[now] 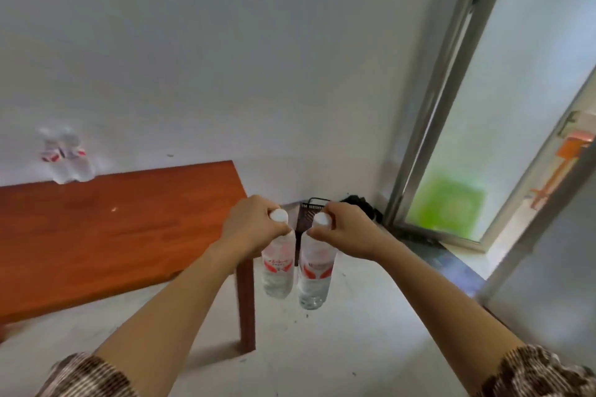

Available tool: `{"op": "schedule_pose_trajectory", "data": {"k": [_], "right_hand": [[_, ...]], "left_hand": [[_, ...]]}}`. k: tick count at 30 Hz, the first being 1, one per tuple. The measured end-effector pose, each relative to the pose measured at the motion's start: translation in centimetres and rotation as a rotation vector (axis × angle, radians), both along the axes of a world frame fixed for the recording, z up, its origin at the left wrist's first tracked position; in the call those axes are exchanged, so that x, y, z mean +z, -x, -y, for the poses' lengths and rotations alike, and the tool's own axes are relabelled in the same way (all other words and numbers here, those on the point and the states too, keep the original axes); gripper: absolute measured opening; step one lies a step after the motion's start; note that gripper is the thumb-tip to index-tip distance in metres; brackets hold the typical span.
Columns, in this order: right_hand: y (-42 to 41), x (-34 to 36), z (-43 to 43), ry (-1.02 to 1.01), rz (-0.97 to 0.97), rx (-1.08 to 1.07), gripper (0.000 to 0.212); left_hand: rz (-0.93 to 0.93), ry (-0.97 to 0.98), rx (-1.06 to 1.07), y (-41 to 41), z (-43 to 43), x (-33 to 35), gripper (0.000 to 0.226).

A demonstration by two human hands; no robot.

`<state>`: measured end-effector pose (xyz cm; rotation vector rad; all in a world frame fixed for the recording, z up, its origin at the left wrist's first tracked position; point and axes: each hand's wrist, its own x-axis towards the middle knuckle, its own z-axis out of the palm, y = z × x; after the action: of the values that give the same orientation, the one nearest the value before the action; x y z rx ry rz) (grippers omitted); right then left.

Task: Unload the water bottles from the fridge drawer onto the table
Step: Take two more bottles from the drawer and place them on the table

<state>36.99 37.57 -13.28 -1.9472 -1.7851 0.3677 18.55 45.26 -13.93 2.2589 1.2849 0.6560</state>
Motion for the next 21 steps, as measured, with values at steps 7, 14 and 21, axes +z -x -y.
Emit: {"op": "schedule_pose_trajectory", "data": {"k": [7, 14, 21], "right_hand": [[7.1, -1.4, -17.9, 0.037, -0.062, 0.169, 0.034], [14.2, -2.9, -32.7, 0.05, -0.006, 0.293, 0.032], [21.3, -3.4, -45.0, 0.03, -0.036, 0.283, 0.031]], "left_hand": [[-0.062, 0.016, 0.19, 8.2, -14.2, -0.9, 0.021], [-0.06, 0.035, 0.372, 15.4, -26.0, -2.1, 0.015], [-0.034, 0.004, 0.521, 21.9, -36.1, -2.9, 0.015]]}}
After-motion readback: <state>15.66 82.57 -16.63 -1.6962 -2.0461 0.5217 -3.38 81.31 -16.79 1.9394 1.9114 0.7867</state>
